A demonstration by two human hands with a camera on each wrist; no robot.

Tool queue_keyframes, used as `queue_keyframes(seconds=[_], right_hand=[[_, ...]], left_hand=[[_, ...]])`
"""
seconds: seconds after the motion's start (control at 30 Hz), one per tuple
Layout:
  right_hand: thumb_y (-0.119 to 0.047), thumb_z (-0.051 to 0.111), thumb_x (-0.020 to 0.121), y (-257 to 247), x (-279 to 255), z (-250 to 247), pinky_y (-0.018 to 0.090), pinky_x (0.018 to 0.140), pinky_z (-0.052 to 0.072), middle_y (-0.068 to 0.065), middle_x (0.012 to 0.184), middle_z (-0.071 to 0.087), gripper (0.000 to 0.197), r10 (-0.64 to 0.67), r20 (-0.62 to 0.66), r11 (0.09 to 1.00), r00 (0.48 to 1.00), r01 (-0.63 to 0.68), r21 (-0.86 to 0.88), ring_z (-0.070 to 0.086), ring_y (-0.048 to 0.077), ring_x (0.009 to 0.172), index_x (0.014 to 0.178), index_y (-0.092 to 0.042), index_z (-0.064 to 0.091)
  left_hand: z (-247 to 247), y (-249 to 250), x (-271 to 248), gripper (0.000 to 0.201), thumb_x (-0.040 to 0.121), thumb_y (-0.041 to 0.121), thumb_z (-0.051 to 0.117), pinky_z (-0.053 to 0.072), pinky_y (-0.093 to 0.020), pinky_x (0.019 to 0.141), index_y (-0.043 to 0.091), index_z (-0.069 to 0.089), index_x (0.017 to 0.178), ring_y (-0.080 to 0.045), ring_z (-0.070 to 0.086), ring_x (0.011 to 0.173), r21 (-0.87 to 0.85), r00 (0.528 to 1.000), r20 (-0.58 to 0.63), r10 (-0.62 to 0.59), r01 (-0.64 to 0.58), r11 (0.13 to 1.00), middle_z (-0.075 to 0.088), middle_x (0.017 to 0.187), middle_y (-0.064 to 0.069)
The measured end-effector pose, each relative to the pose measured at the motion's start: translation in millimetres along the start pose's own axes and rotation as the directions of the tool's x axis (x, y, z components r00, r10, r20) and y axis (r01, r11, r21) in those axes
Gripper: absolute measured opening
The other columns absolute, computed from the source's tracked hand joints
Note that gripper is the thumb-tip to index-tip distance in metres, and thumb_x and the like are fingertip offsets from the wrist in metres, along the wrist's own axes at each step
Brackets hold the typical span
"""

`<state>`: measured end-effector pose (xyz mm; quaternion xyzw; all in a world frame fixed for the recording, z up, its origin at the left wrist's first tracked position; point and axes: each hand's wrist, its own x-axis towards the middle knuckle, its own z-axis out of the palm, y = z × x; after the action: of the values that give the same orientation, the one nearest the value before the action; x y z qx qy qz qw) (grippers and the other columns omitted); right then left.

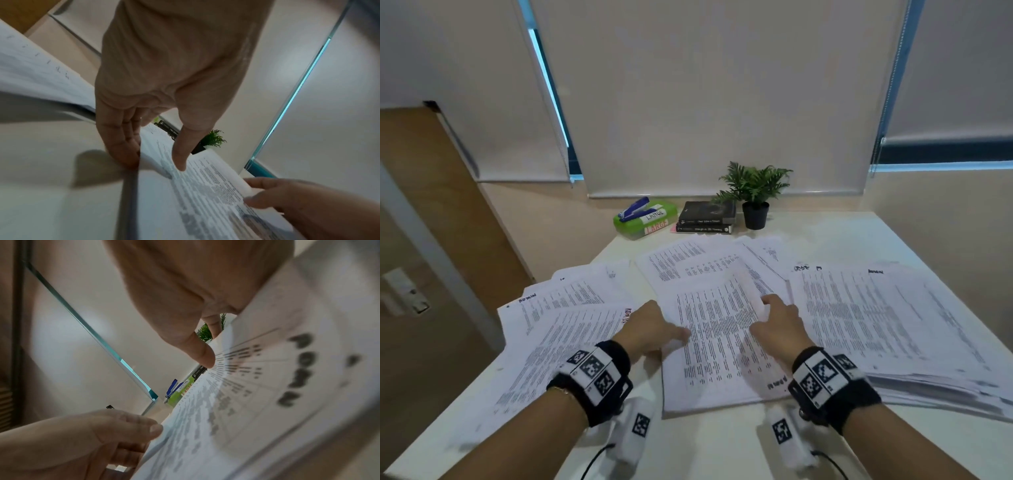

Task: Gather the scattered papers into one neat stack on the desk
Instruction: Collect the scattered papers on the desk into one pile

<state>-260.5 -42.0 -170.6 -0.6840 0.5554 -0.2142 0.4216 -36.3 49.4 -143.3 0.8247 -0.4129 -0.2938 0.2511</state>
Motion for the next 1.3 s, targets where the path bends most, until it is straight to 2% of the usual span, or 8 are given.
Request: queue_keyframes(seconds=[0.17,0.27,0.43,0.57,0.77,0.93,1.03,1.3], right_hand=[[-0.001,0.062,0.09,-5.1,-4.9,-2.9,0.039,0.076,0.06,0.011,0.123,0.06,0.075,0.072,0.053,0.981,0.996,-0.08,0.179,0.064,0.02,0.077,0.157,-0.013,0.03],[0.002,0.068,0.089,-7.0,-10.9,-7.8,0.033,0.078,0.057,0.016,0.148,0.051,0.074,0.117,0.092,0.973,0.989,-0.133,0.188,0.064,0.012,0.087,0.155,-0.002,0.034],[-0.009,0.067,0.08,-7.6,-16.9,-4.0,0.045,0.084,0.055,0.018,0.108,0.067,0.058,0.069,0.121,0.951,0.99,-0.102,0.293,0.058,0.028,0.087,0.128,0.02,0.051],[-0.006,0.051,0.103,-22.0,-36.0,-22.0,0.049,0.118,0.039,-0.002,0.153,0.044,0.057,-0.004,0.063,0.948,0.998,-0.017,0.318,0.046,0.023,0.139,0.157,-0.01,0.034],[-0.002,0.054,0.101,-2.5,-27.5,-100.2,0.054,0.104,0.051,0.003,0.13,0.068,0.039,-0.025,-0.132,0.919,0.991,0.075,0.387,0.065,0.028,0.116,0.137,-0.015,0.057],[-0.001,0.057,0.099,39.1,-11.7,-166.7,0.052,0.103,0.048,0.014,0.128,0.067,0.033,0.117,-0.193,0.944,0.974,-0.048,0.326,0.062,0.036,0.116,0.132,-0.005,0.06],[-0.001,0.059,0.096,70.4,-2.0,-191.6,0.055,0.101,0.05,0.023,0.126,0.064,0.032,0.22,-0.199,0.952,0.955,-0.166,0.256,0.062,0.04,0.111,0.129,0.0,0.058],[0.002,0.064,0.094,103.9,6.6,-200.8,0.051,0.111,0.045,0.026,0.158,0.039,0.067,0.328,-0.273,0.945,0.904,-0.319,0.077,0.045,0.044,0.139,0.154,0.005,0.035]], left_hand=[[16.0,-9.3,10.1,0.042,0.082,0.018,0.092,0.044,-0.03,0.058,0.012,0.05,0.086,-0.019,0.053,0.065,-0.128,0.999,-0.015,-0.035,0.033,0.991,0.056,0.08,-0.006],[20.4,-14.9,11.0,0.042,0.081,0.026,0.092,0.054,-0.033,0.068,0.006,0.058,0.096,-0.024,0.066,0.081,-0.111,0.999,-0.037,-0.036,0.032,0.993,0.068,0.095,-0.008],[19.3,-18.2,3.4,0.043,0.079,0.038,0.088,0.058,-0.036,0.071,0.008,0.069,0.105,-0.026,0.073,0.087,-0.009,0.999,-0.048,0.024,-0.025,1.0,0.076,0.096,-0.011],[12.6,-6.7,-0.6,0.044,0.091,0.043,0.081,0.06,-0.036,0.082,0.009,0.065,0.114,-0.021,0.072,0.095,-0.159,0.991,-0.118,0.06,-0.078,0.984,0.073,0.105,-0.003],[8.4,31.5,16.0,0.053,0.097,0.05,0.072,0.056,-0.048,0.103,0.011,0.059,0.131,-0.03,0.061,0.119,-0.26,0.978,-0.204,0.038,-0.092,0.961,0.059,0.126,-0.002],[34.4,65.9,31.7,0.054,0.09,0.062,0.071,0.055,-0.034,0.082,0.011,0.054,0.095,-0.024,0.064,0.087,0.015,0.996,-0.092,0.022,-0.021,1.0,0.062,0.091,-0.004],[47.0,72.9,49.7,0.116,0.064,0.086,0.07,0.056,-0.04,0.1,0.002,0.046,0.141,-0.035,0.066,0.119,0.153,0.997,-0.057,-0.051,0.059,0.987,0.067,0.13,-0.016],[56.1,86.8,60.7,0.082,0.077,0.042,0.093,0.057,-0.042,0.106,-0.004,0.063,0.137,-0.034,0.068,0.125,0.315,0.995,-0.081,-0.055,0.078,0.946,0.07,0.134,-0.019]])
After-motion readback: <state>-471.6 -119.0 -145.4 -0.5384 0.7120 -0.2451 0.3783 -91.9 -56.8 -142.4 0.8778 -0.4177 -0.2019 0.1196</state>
